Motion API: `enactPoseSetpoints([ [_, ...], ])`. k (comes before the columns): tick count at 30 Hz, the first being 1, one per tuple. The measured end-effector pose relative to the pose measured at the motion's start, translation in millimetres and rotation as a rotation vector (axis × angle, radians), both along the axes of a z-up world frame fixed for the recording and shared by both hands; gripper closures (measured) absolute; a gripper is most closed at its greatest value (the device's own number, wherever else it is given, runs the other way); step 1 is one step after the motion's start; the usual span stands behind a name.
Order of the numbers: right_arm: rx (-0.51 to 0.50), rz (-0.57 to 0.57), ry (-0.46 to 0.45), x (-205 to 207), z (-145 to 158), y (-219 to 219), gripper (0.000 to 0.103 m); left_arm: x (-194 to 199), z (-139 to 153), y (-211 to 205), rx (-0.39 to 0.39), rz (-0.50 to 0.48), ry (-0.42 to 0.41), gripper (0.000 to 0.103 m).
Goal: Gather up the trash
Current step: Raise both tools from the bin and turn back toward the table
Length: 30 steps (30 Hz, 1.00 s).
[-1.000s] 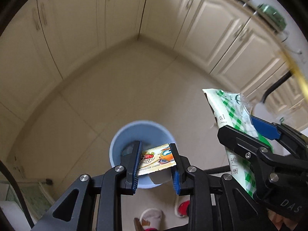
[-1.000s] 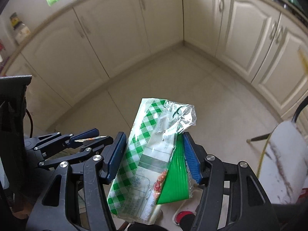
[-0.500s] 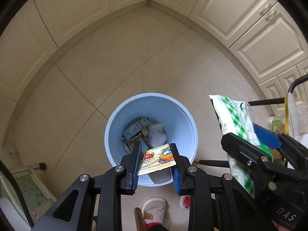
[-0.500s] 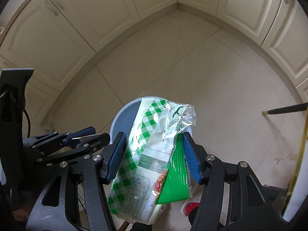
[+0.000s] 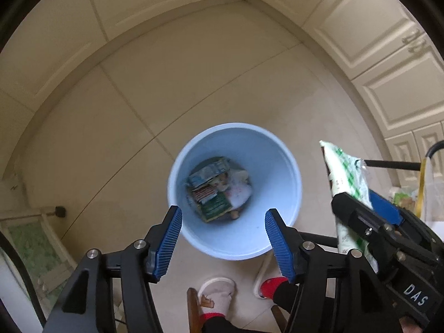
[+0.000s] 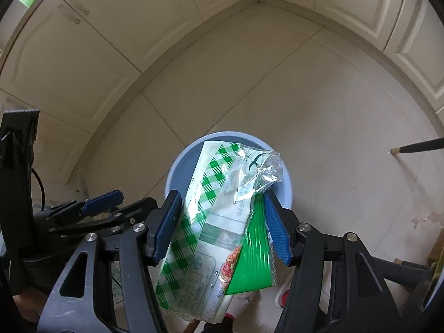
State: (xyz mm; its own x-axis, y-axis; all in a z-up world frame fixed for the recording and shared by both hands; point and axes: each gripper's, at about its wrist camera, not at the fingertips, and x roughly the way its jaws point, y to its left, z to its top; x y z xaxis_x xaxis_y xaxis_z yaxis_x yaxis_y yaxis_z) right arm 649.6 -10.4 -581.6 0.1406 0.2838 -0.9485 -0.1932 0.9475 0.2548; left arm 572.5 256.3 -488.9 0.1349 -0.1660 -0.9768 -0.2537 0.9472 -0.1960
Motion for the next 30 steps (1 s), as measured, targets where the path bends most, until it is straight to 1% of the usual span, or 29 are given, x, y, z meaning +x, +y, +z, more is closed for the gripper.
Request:
enactPoseSetpoints([
  [5,0.028,0.012,0.003,-0.9,-1.1,8.6,0.042,-12.5,1.1,7.1,0.008,0.035,0.004,0.044],
  [7,0.037,0.011,0.006,-1.8,0.0,10.2,0.034,-13.3,3.4,7.8,0.012,0.038,-0.004,0.044],
  [8,0.038,0.015,0.007,-2.4,2.3,11.2,0.027,-14.3,5.7,5.8,0.011,0.040,-0.006,0.044],
  [9,0.038,0.020,0.004,-3.4,4.0,12.0,0.025,-22.7,13.1,1.1,0.009,0.041,-0.011,0.044],
  [12,0.035,0.025,-0.021,-7.3,16.5,11.6,0.022,-31.3,29.5,-12.8,0.008,0.034,-0.027,0.044],
  [14,0.017,0.027,-0.048,-10.5,29.3,11.0,0.019,-35.6,42.7,-15.8,0.005,0.030,-0.046,0.044],
  [16,0.009,0.025,-0.072,-15.4,42.1,14.8,0.017,-43.3,65.1,-6.8,0.005,0.025,-0.063,0.044],
  [18,0.008,0.025,-0.092,-20.0,58.5,16.7,0.010,-50.2,79.0,-8.8,0.009,0.028,-0.086,0.044],
  [23,-0.008,0.039,-0.160,-36.5,104.4,23.7,0.006,-71.2,116.6,-12.6,0.030,0.033,-0.148,0.044],
  [25,-0.022,0.040,-0.195,-47.4,126.3,27.2,0.005,-81.7,132.9,-16.2,0.063,0.030,-0.180,0.043],
  [27,-0.044,0.042,-0.225,-57.7,144.4,31.6,0.000,-95.8,153.9,-20.8,0.090,0.031,-0.233,0.040],
  [28,-0.049,0.044,-0.248,-62.7,154.0,34.8,0.000,-100.0,158.5,-21.3,0.101,0.032,-0.249,0.038],
  [30,-0.054,0.044,-0.294,-75.4,177.5,36.8,0.000,-113.1,179.7,-25.3,0.136,0.044,-0.304,0.037],
])
